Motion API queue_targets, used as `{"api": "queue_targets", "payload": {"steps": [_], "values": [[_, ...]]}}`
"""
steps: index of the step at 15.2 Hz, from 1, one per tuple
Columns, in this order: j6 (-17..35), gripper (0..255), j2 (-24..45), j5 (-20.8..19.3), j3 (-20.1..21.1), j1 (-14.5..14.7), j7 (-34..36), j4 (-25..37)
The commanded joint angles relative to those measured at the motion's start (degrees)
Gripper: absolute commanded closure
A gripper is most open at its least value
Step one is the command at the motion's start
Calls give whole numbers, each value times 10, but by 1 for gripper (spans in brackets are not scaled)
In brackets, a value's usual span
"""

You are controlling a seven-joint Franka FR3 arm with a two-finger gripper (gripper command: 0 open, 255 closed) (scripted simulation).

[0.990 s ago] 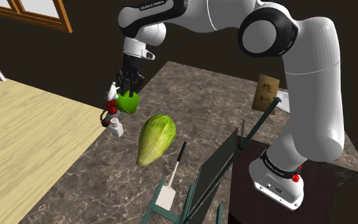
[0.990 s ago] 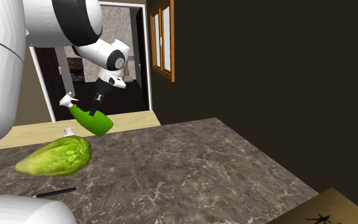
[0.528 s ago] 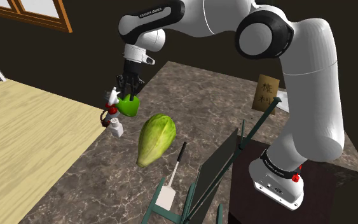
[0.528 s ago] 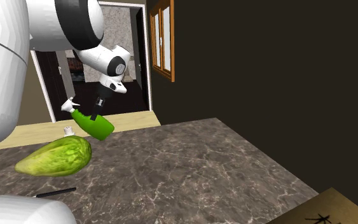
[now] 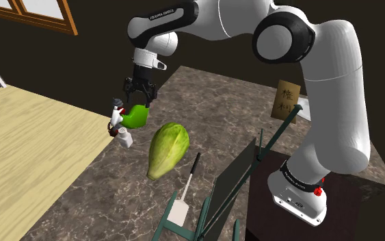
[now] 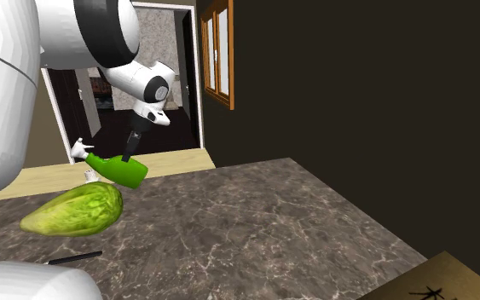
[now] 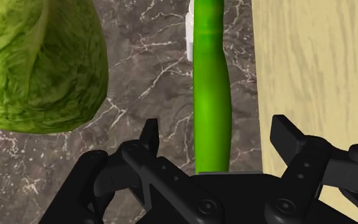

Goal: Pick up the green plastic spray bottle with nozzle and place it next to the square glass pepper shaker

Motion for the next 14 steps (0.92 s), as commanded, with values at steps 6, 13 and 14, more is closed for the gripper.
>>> {"api": "queue_targets", "payload": {"steps": [6, 13, 14], "values": [[-61, 0, -9, -9, -7, -18, 9, 48], [-61, 0, -9, -9, -7, -18, 9, 48], [-61, 0, -9, -9, -7, -18, 9, 48]]}}
